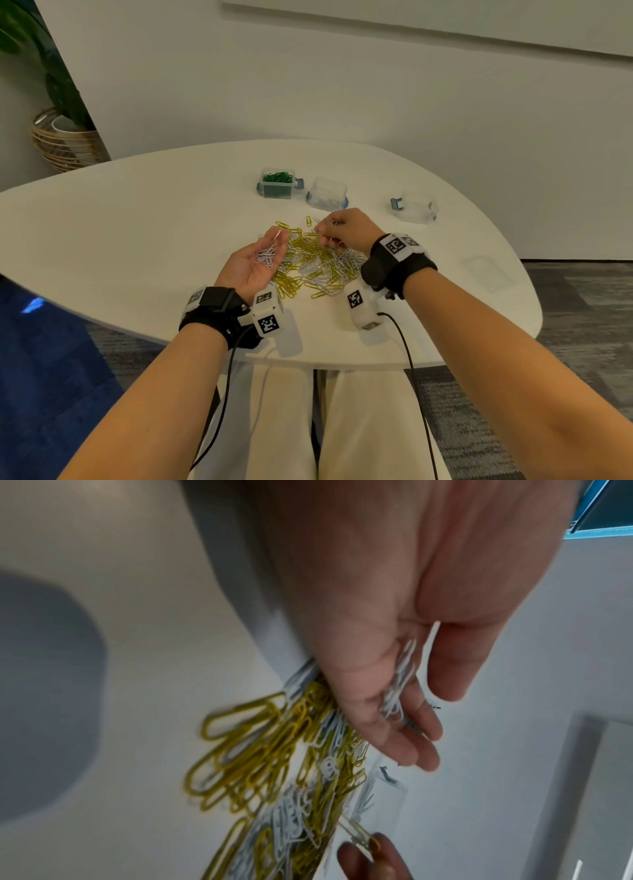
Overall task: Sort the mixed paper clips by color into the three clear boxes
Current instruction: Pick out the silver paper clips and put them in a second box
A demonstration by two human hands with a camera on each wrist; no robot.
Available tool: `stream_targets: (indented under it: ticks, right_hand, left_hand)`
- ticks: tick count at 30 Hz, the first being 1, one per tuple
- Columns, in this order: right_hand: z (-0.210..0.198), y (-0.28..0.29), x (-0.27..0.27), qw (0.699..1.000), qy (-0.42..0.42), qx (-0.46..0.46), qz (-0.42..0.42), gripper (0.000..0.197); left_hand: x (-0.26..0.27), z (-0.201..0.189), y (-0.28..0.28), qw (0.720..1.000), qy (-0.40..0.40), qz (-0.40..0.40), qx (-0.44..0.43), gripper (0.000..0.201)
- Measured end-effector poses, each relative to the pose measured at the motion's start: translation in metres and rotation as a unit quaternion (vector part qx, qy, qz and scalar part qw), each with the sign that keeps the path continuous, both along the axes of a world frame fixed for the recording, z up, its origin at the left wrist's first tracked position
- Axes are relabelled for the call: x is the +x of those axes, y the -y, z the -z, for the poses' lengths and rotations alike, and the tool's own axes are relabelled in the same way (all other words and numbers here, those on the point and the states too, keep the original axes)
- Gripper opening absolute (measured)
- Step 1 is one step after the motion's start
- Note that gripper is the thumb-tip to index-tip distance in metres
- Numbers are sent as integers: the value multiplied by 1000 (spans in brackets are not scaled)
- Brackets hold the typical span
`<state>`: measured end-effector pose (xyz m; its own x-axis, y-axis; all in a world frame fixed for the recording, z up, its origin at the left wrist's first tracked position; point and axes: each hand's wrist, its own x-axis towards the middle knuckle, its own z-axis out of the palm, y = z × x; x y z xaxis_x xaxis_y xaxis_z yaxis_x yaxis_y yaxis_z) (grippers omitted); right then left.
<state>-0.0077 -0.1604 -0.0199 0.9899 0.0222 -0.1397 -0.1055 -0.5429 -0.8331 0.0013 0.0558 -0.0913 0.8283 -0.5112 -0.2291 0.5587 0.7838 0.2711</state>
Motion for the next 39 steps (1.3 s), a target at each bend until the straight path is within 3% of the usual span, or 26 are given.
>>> stream_targets:
  ticks: [5, 8, 10, 13, 15, 17, 21, 24, 27, 30, 35, 39]
  right_hand:
    - [-15, -10, 7, 994, -91, 39, -44, 21]
    - [-20, -19, 7, 975, -156, 148, -56, 22]
    - [-22, -30, 5, 970, -140, 187, -64, 26]
    - [-24, -48, 7, 987, -56, 118, -97, 28]
    - [-25, -53, 10, 995, -3, 89, -53, 28]
    - [-24, -53, 10, 999, 17, -4, -39, 24]
    - [-8, -69, -2, 956, -12, -231, -179, 22]
    - [6, -73, -2, 925, 31, -321, -203, 24]
    - [7, -65, 3, 920, 23, -345, -184, 12]
    - [5, -53, 4, 919, 1, -349, -181, 21]
    - [-1, -46, 7, 938, 11, -305, -164, 18]
    - [4, -57, 9, 926, -3, -332, -178, 18]
  left_hand:
    - [-2, -3, 0, 1000, -8, 13, -22, 80]
    - [-2, -2, 0, 1000, 3, 19, -15, 78]
    - [-4, -4, 2, 998, 37, 52, 13, 69]
    - [-5, -5, 1, 996, 43, 75, 6, 64]
    - [-4, -4, -2, 999, 2, 48, -26, 62]
    - [-1, 0, -7, 997, -38, 8, -73, 49]
    - [4, 3, -15, 990, -62, -36, -123, 25]
    - [3, 4, -17, 989, -70, -18, -128, 13]
    - [3, 6, -17, 990, -55, -12, -128, 11]
    - [2, 6, -15, 995, -37, -23, -95, 14]
    - [2, 6, -12, 995, -13, -30, -93, 22]
    - [2, 7, -11, 996, 4, -25, -86, 24]
